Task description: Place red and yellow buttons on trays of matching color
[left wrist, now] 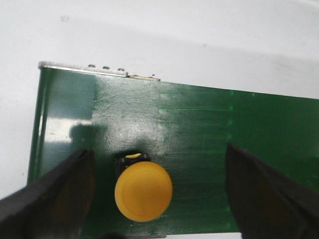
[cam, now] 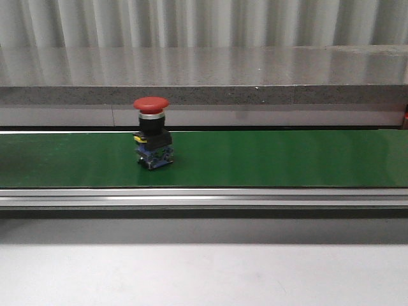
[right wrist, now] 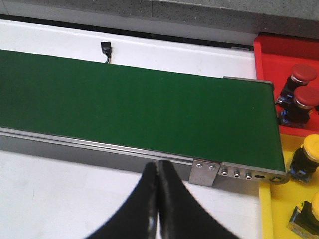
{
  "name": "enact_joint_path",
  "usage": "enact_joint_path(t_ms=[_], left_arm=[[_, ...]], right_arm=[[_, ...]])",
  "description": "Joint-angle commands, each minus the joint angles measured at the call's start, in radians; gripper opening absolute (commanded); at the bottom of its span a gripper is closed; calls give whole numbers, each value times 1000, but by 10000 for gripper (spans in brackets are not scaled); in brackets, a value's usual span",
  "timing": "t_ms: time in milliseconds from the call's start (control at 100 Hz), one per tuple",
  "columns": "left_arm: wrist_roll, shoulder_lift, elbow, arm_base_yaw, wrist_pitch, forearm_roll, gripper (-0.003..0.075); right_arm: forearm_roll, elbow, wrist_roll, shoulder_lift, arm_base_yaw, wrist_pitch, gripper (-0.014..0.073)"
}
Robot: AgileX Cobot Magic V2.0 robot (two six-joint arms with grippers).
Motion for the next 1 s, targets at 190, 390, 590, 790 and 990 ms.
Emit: enact_joint_path(t_ms=[190, 390, 590, 790, 990], left_arm=[[52, -279, 128, -109, -151, -12, 1], [52, -431, 253, -149, -213, 48, -20], [52, -592, 398, -188, -303, 65, -20], [52, -752, 543, -213, -350, 67, -20], [52, -913, 652, -213, -367, 67, -20]], right_arm=[[1, -26, -10, 8, -1, -73, -58], [1, -26, -10, 8, -1, -72, -58], [1, -26, -10, 8, -1, -72, -58], [1, -26, -10, 8, -1, -74, -58], [1, -28, -9, 20, -1, -61, -58]])
